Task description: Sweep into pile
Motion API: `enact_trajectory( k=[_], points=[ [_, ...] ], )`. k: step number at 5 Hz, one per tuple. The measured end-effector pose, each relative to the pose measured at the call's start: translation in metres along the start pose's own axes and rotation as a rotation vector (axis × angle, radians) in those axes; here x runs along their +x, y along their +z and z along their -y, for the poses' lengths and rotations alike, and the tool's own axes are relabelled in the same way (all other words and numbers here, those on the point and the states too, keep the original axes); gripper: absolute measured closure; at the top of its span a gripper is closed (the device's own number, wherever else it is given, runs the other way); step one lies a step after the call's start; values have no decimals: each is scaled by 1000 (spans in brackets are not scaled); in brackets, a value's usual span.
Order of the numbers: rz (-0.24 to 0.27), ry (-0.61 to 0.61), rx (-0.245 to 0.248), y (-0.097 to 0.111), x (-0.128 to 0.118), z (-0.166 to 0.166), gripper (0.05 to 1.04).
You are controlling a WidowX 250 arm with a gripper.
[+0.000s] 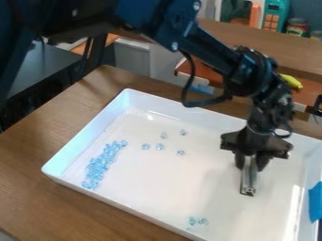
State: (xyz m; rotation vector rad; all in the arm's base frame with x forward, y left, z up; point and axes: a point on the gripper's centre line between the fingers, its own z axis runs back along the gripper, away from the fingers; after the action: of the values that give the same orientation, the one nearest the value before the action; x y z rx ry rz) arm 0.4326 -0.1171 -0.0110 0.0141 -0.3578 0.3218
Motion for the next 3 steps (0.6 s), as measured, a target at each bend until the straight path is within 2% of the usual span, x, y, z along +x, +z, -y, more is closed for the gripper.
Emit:
enact_trajectory(
  k=[2,3],
  points=[
    [-47,138,20,-7,17,-66,700],
    [-57,174,32,-8,18,-88,700]
  ],
)
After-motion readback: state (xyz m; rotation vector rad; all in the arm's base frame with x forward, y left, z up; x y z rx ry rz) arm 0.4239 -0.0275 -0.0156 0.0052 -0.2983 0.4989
